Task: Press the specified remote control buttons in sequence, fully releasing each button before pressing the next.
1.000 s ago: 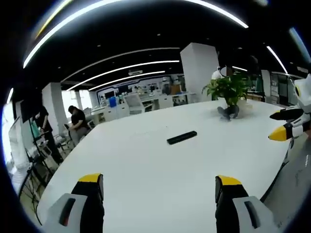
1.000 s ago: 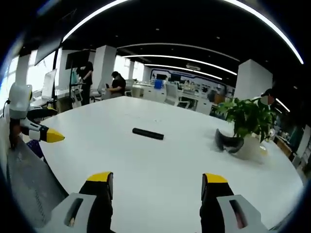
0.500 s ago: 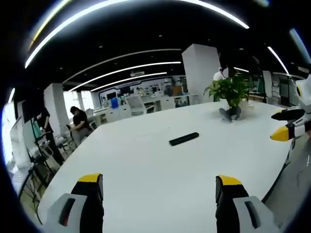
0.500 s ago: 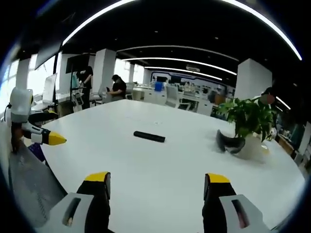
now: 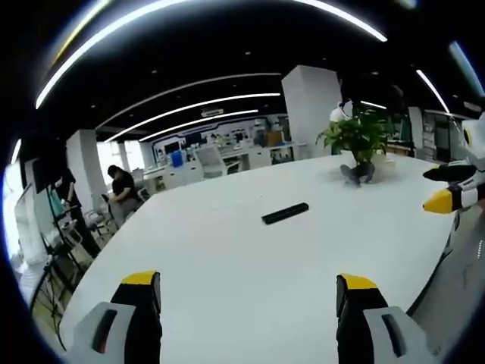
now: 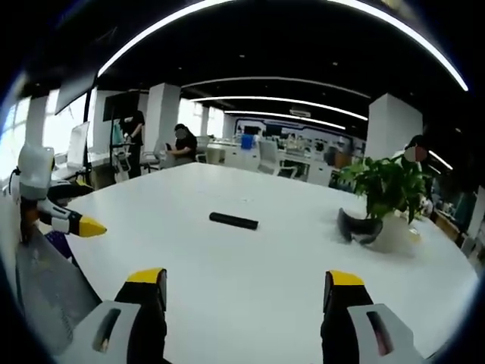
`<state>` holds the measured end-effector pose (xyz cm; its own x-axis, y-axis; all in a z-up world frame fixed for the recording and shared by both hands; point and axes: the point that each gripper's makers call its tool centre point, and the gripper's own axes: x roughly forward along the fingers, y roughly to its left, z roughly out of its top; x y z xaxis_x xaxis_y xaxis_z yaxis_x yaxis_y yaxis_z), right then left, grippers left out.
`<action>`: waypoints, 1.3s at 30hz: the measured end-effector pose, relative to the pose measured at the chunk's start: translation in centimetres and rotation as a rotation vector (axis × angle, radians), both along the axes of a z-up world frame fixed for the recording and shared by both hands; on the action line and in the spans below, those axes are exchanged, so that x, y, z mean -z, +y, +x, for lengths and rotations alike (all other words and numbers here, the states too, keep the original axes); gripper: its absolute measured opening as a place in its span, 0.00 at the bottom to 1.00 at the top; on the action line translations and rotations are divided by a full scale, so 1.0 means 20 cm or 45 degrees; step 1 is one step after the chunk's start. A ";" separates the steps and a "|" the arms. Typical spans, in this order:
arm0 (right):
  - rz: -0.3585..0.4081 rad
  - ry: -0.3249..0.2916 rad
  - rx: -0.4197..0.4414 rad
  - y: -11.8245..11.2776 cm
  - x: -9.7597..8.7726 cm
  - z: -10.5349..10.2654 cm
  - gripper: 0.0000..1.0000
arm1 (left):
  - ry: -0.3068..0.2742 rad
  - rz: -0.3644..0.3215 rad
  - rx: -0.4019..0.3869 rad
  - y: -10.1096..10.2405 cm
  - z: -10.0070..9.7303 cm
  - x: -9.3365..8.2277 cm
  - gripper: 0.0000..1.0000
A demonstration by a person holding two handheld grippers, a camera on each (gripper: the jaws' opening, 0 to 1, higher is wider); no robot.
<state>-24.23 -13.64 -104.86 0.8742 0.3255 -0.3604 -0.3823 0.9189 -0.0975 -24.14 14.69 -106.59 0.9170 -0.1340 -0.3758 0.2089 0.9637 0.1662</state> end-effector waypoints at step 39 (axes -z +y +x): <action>-0.014 -0.007 -0.006 0.00 0.00 0.00 0.88 | 0.018 0.042 0.121 -0.07 0.29 -0.12 1.00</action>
